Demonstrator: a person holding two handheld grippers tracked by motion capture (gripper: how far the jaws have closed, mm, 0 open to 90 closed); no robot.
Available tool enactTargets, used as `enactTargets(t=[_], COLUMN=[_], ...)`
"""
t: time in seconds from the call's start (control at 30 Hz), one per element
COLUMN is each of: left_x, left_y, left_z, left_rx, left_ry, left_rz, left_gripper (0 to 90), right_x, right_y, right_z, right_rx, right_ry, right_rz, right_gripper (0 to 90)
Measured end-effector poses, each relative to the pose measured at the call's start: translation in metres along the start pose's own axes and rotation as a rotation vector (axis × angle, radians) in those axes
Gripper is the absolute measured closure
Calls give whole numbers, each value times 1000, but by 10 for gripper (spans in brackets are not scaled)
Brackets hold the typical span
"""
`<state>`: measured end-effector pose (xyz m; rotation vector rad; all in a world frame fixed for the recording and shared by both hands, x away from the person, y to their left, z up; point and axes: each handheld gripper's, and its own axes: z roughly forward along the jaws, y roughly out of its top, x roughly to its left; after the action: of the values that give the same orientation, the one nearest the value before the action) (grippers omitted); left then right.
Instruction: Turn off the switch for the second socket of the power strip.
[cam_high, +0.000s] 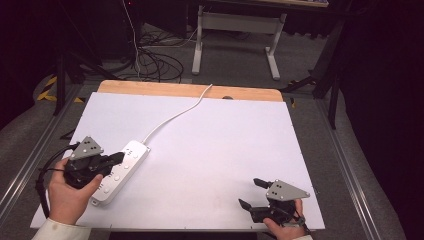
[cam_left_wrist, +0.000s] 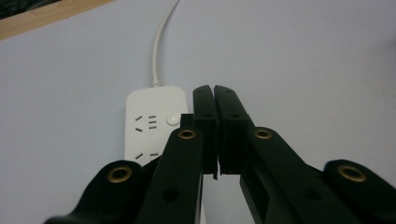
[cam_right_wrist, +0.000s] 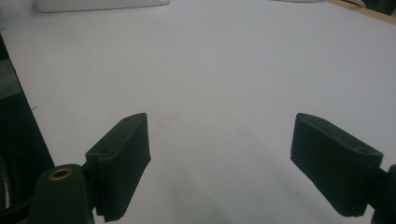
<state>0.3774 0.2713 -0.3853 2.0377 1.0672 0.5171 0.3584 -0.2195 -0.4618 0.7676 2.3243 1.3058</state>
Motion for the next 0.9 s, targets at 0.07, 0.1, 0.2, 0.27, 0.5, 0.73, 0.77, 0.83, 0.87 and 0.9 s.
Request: enactTargets(t=[0.07,0.1,0.2,0.27,0.5,0.73,0.77,0.83,0.87,0.9], left_x=[3,6,8,10,14,18,18,20,20,20], left_y=[2,2,3,4,2,1,1,1,1,0], left_z=[4,7,10,15,30,41,42,44,44,47], left_rx=[15,32,43,74,147,190,194,210,210,230], left_ry=[-3,-23,-22,6,52,33,42,38,38,38], left_rz=[-7,-42,-58,-53,-96,-151,-152,-168,-168,-174], left_gripper=[897,897,898,898,900,900,899,899,900,900], right_x=[0,0,0,0,0,-1,-1,-1,-1,-1], right_y=[0,0,0,0,0,0,0,0,0,0], right_z=[0,0,1,1,1,1,2,2,2,2], right_rx=[2,3,5,6,8,8,8,10,13,13], right_ry=[-2,-2,-1,0,2,4,4,4,4,5], right_rz=[-1,-2,-3,-3,-4,-5,-4,-6,-6,-7], right_gripper=[201,200,201,201,201,201,201,201,201,201])
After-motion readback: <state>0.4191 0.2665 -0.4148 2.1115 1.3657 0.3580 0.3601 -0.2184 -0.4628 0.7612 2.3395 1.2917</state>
